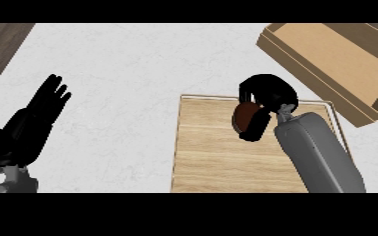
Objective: Pick the cupcake from the tray and place it in the cardboard box
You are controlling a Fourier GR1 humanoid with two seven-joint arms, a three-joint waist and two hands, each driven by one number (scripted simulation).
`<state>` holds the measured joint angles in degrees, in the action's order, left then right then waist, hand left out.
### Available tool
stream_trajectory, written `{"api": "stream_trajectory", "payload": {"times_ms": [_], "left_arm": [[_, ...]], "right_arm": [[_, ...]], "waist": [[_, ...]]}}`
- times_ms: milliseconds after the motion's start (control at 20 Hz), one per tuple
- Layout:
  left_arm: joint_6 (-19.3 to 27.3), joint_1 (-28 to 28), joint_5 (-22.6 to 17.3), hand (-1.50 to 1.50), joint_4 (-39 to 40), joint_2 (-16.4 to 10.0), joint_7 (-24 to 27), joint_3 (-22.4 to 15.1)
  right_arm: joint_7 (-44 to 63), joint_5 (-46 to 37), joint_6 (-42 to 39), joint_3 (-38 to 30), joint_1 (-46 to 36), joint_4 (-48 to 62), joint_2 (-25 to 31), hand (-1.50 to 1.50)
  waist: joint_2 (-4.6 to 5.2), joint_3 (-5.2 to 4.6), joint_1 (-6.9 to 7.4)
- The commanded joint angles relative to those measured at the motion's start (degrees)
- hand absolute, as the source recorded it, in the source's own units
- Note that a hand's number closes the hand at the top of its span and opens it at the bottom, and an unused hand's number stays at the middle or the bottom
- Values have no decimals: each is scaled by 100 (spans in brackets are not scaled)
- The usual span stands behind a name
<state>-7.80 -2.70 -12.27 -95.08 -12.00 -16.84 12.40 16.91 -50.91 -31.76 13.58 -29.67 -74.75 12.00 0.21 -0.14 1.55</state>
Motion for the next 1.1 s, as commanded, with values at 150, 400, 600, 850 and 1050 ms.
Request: {"api": "stream_trajectory", "payload": {"times_ms": [150, 400, 600, 850, 1050], "left_arm": [[80, -153, 18, 0, 108, 36, -86, 20], [187, 98, 123, 0, -378, 166, -264, -156], [-7, 221, -2, 0, -174, 49, 20, 73], [345, -217, 188, 0, 6, 126, -227, 4], [20, 322, -57, 0, -238, 104, -53, 98]], "right_arm": [[-521, -450, 938, -442, -1349, 2155, -86, 150], [-383, -682, 1474, -613, -1813, 2334, -139, 150], [-329, -581, 1215, -597, -1708, 1183, -44, 150], [123, -410, 934, -882, -1957, -238, 144, 150], [655, -507, 1154, -1208, -1884, -955, 208, 150]], "waist": [[6, 16, -53], [-8, 17, -40], [-39, 13, -130], [-74, 14, -267], [-76, 14, -192]]}}
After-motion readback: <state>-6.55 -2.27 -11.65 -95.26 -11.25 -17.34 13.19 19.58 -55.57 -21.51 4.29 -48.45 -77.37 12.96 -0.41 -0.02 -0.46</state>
